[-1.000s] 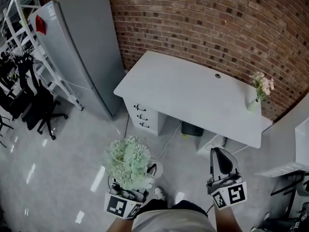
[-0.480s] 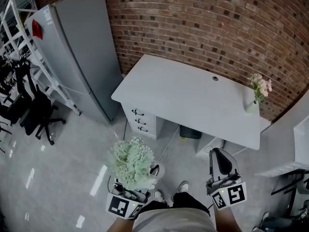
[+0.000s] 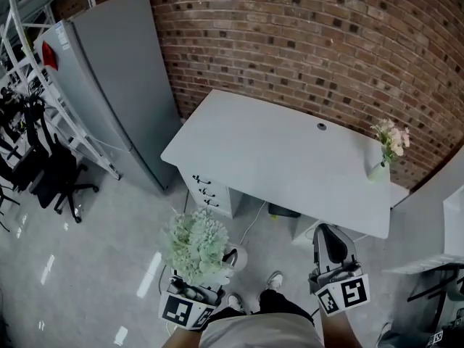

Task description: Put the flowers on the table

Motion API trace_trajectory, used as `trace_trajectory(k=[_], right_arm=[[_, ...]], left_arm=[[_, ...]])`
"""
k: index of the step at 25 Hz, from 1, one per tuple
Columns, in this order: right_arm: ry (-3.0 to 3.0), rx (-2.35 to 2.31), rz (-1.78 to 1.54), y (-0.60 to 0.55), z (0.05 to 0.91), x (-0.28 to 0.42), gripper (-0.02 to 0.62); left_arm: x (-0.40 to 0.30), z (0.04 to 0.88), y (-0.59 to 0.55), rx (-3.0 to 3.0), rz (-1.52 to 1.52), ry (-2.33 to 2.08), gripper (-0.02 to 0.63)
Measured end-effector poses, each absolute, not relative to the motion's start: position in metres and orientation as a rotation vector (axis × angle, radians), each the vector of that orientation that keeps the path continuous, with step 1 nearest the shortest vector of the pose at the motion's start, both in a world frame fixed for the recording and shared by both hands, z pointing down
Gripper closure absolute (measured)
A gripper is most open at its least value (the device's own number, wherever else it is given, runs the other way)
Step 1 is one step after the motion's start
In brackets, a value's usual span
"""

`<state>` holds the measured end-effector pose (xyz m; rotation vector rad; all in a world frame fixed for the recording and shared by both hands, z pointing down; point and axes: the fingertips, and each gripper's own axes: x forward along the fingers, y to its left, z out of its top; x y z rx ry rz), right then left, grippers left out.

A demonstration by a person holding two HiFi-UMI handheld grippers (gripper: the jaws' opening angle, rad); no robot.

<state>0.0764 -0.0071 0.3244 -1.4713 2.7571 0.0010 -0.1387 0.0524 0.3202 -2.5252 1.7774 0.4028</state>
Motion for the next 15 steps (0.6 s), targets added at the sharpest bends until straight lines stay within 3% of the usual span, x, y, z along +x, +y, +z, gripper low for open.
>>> trace_trajectory(k=[15], right_arm=[[2.841,-1.309,-0.033,-0.136,0.328,0.112,0.572]], left_arm=[[-0.100,0.312,-0.062,-2.398,0.376,1.903,0.261]])
